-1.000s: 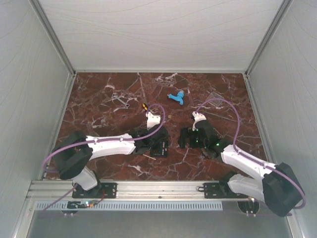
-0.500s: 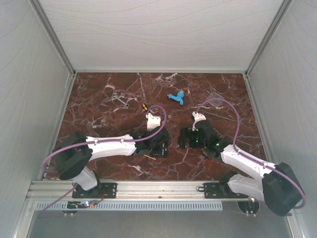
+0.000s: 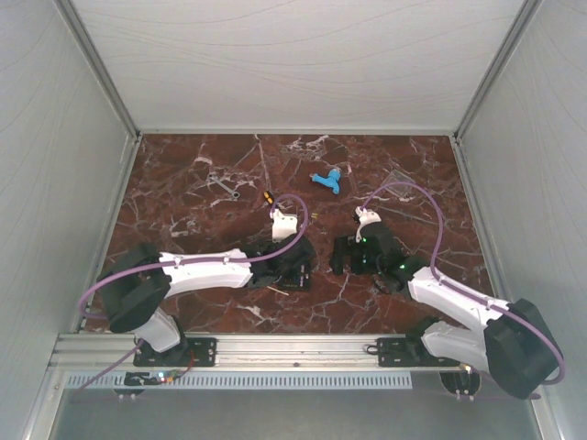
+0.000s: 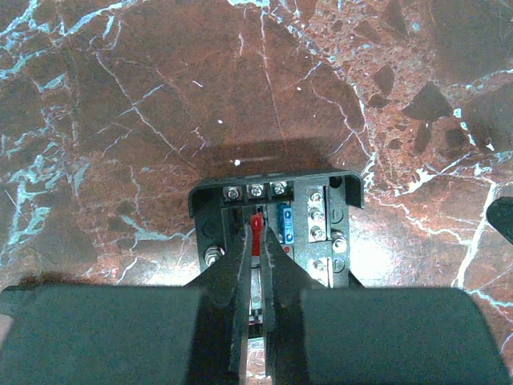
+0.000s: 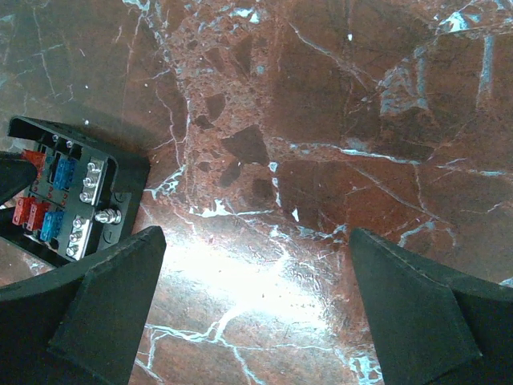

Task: Snap on the fuse box
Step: Install the fuse at the fuse box base.

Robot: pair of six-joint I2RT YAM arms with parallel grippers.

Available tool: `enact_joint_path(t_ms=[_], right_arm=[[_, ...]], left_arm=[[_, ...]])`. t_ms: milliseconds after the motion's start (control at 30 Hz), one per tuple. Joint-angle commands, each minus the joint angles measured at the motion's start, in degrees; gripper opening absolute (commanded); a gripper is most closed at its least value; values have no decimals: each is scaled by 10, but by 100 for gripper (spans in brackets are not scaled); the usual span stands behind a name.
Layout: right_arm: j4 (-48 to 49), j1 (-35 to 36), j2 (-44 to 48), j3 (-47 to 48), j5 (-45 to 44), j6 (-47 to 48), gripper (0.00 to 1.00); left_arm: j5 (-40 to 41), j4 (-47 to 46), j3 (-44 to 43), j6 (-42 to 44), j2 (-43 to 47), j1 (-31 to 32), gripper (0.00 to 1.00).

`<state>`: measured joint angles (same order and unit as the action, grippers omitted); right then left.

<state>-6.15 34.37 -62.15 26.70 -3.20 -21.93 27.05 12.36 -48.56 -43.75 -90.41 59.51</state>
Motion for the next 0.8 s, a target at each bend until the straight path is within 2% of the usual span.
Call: enact_joint_path(t_ms=[0, 767], right_arm=[[15, -2, -6, 5, -3, 7, 98], [19, -2, -14, 8, 5, 6, 98]], left_arm=[[5, -23, -15, -5, -9, 4, 0], [11, 4, -44, -4, -62, 8, 0]])
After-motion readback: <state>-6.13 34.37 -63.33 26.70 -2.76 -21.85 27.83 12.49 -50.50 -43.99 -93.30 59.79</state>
